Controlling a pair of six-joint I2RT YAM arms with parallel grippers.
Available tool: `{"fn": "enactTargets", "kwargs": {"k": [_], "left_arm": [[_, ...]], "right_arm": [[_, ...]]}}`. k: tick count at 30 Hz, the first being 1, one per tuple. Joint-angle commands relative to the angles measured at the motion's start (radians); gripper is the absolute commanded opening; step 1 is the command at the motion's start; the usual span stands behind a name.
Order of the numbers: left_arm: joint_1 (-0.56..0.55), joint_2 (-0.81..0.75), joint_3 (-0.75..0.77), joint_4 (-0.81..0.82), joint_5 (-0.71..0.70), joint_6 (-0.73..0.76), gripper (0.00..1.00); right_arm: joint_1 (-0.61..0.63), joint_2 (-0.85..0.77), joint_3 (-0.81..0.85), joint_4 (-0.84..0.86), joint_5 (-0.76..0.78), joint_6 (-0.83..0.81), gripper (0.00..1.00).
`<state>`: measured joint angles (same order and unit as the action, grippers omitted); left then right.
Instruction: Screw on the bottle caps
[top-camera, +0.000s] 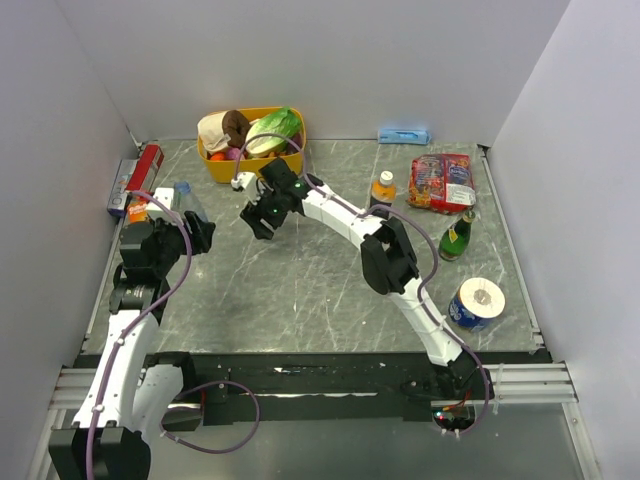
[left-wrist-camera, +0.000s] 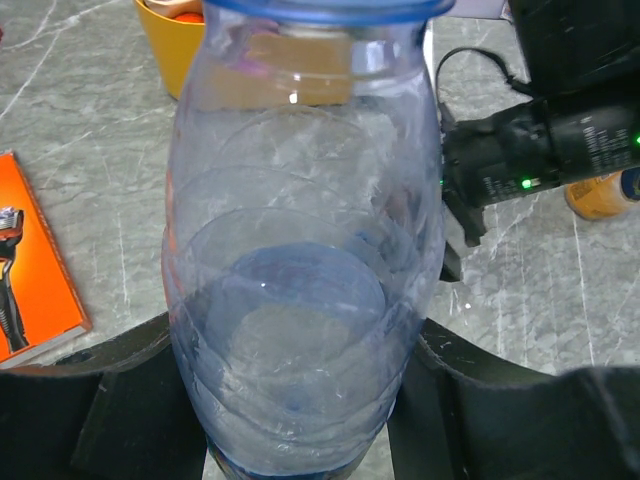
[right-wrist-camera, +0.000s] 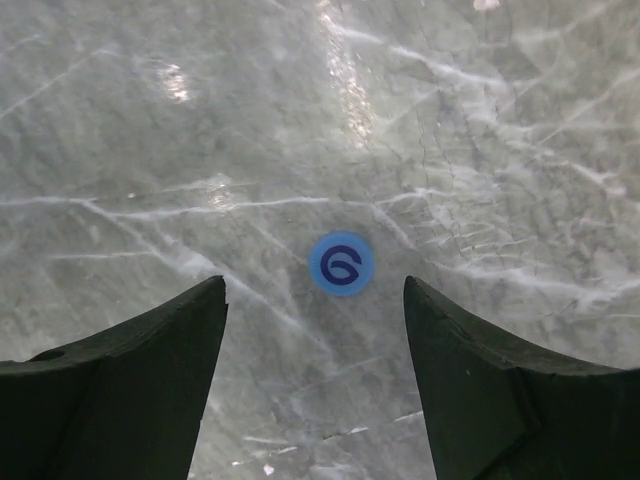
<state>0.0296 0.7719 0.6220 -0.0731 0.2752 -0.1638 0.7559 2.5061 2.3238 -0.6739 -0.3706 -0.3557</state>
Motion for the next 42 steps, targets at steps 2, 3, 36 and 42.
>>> {"fn": "enactTargets", "kwargs": {"k": [2,3,36,42], "left_arm": [[0.006,0.007,0.018,0.042,0.047,-0.023,0.01],[0.006,0.009,0.016,0.048,0.048,-0.023,0.01],[0.009,0.053,0.022,0.101,0.030,-0.062,0.01],[0.009,0.067,0.024,0.090,0.047,-0.049,0.01]], "right_arm": [[-0.004,0.051,0.060,-0.027,0.076,0.083,0.75],[-0.003,0.057,0.078,-0.032,0.084,0.086,0.75],[0.062,0.125,0.111,-0.056,0.245,0.109,0.59],[0.053,0.099,0.065,-0.049,0.220,0.092,0.56]]}}
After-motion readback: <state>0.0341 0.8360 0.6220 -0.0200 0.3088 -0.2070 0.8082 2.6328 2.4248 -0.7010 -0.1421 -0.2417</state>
